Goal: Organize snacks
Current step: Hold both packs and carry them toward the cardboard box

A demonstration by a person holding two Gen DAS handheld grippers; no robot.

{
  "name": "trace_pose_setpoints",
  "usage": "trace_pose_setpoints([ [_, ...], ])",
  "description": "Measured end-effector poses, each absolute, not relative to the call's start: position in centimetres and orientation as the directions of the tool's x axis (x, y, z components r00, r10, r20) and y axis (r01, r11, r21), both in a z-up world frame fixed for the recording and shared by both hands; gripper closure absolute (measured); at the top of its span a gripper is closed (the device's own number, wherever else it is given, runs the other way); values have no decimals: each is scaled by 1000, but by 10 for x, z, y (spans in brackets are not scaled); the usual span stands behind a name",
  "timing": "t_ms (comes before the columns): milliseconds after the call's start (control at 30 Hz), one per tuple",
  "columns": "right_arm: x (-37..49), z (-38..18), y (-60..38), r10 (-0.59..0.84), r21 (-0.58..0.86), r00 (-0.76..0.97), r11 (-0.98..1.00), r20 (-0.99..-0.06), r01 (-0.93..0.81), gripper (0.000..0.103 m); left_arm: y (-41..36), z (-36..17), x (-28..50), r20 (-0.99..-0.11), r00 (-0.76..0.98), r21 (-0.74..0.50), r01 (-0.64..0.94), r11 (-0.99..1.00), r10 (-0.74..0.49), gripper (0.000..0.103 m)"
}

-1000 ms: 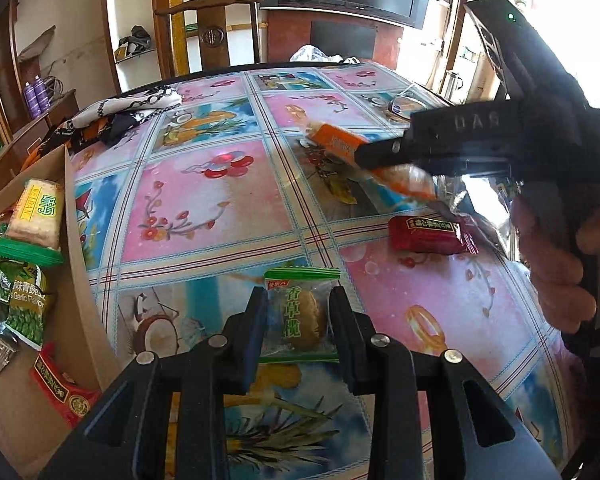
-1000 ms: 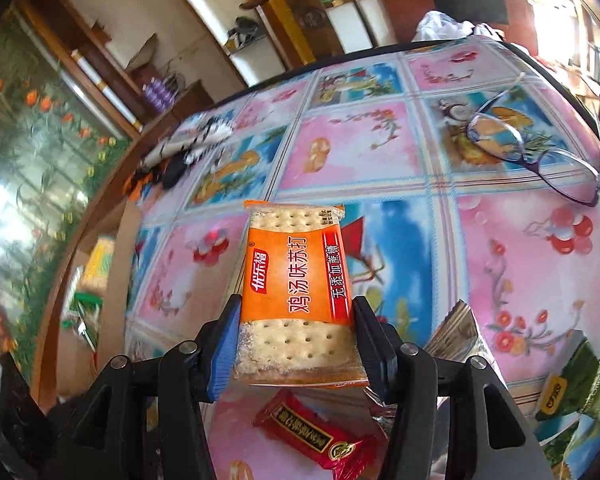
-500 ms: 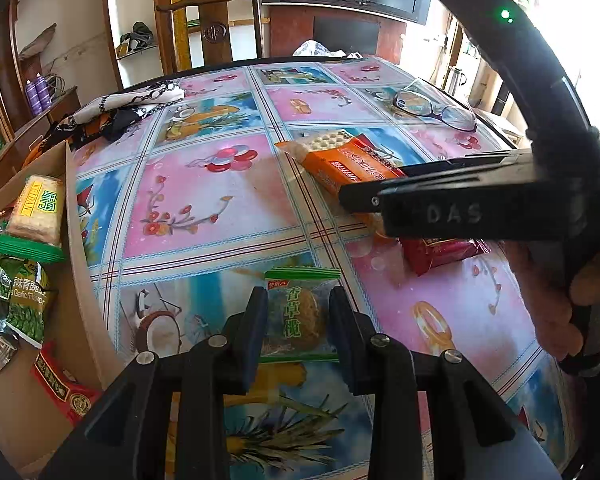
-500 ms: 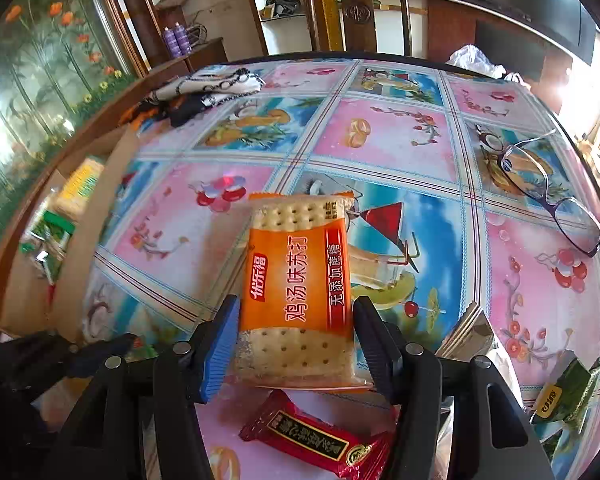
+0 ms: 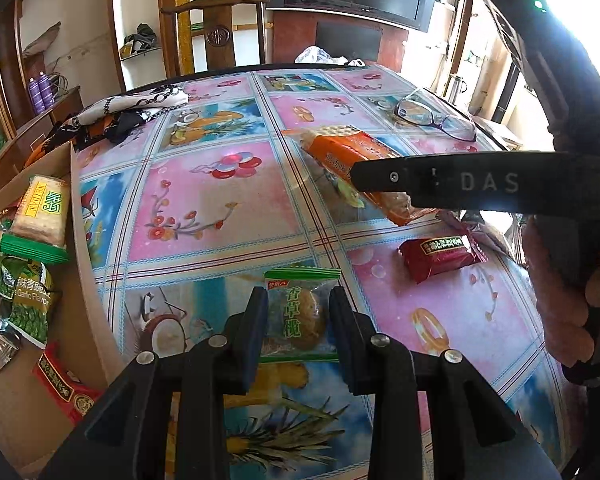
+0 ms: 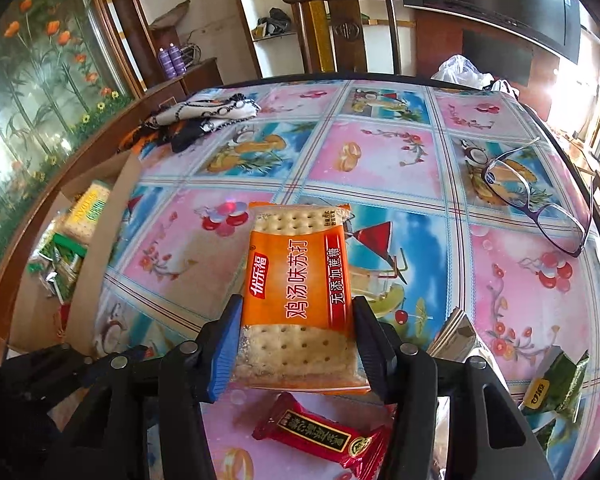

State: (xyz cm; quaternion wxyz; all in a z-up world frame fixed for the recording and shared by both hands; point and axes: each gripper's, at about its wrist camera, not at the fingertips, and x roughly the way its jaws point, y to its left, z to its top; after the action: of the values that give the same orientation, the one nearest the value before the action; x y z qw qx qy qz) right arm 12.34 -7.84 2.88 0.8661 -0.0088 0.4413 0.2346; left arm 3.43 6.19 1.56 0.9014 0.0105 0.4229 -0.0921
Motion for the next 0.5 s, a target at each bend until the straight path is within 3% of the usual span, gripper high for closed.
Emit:
trace_pose_setpoints([
  [500,110,46,-77,471,261,515,865,-716,-428,46,92,41,31,-703,688,-133,126,983,-183,72],
])
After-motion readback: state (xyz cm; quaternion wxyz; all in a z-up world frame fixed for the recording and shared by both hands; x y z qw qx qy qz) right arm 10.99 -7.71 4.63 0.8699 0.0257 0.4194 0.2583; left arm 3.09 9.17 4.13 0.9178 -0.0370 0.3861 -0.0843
